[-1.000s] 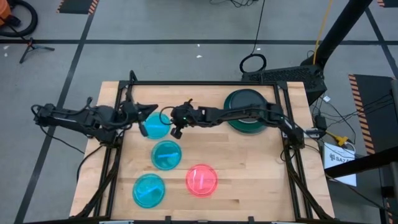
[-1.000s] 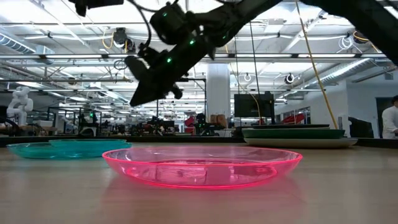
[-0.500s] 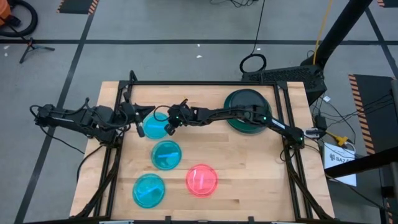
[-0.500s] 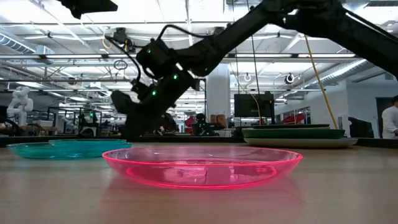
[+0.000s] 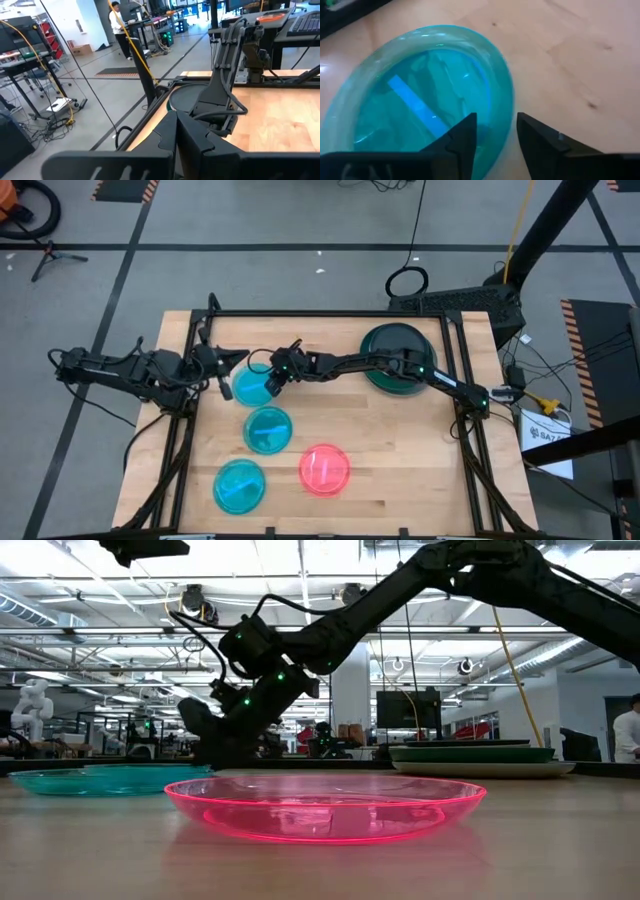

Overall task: Stack plastic plates
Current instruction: Stack the right blue plate on the black plate, then stack the pink plate on the blue plate

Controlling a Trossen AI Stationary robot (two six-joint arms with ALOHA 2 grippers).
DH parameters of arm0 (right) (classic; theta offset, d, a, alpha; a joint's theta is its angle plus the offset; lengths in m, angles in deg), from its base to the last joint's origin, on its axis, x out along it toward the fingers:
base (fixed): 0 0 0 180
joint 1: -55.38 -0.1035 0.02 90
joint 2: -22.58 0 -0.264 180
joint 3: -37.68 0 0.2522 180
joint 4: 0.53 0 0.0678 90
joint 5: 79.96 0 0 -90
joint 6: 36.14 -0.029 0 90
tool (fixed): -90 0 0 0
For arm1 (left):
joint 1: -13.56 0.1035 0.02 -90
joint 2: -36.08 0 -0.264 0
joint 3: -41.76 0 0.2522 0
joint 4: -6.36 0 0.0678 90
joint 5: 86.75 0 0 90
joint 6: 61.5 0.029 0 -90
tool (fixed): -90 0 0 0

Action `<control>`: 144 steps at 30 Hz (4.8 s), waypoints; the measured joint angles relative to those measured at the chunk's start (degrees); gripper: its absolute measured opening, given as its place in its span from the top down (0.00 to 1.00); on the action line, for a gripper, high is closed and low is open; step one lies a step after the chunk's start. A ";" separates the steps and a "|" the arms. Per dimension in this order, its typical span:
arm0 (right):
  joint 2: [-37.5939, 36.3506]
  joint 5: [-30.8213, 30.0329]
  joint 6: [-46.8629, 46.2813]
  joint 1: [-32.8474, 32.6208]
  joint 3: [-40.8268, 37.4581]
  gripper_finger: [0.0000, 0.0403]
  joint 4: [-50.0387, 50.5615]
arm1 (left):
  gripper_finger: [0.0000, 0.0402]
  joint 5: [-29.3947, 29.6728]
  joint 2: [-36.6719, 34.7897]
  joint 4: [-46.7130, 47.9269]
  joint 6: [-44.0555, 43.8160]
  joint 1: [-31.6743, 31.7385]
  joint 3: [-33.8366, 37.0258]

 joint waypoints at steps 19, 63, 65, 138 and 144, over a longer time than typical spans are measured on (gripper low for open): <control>0.00 -1.23 -1.74 0.04 -0.07 0.99 -1.72 | 0.97 -0.04 0.00 -0.09 0.01 0.00 0.00; -74.23 -15.02 -1.50 12.77 -44.97 1.00 44.58 | 0.97 -0.09 0.70 -1.38 -0.52 -0.07 0.00; -79.10 -15.02 -2.40 15.05 -52.47 1.00 39.47 | 0.97 -0.09 0.66 -1.57 -0.15 -0.07 0.00; -72.85 -5.35 10.58 -14.15 -69.51 0.70 -7.96 | 0.97 -0.05 18.71 -1.69 -9.16 3.72 -1.49; -64.11 -4.17 12.42 -18.52 -60.45 0.70 -0.83 | 0.97 -0.07 18.73 -1.25 -8.94 3.39 -2.83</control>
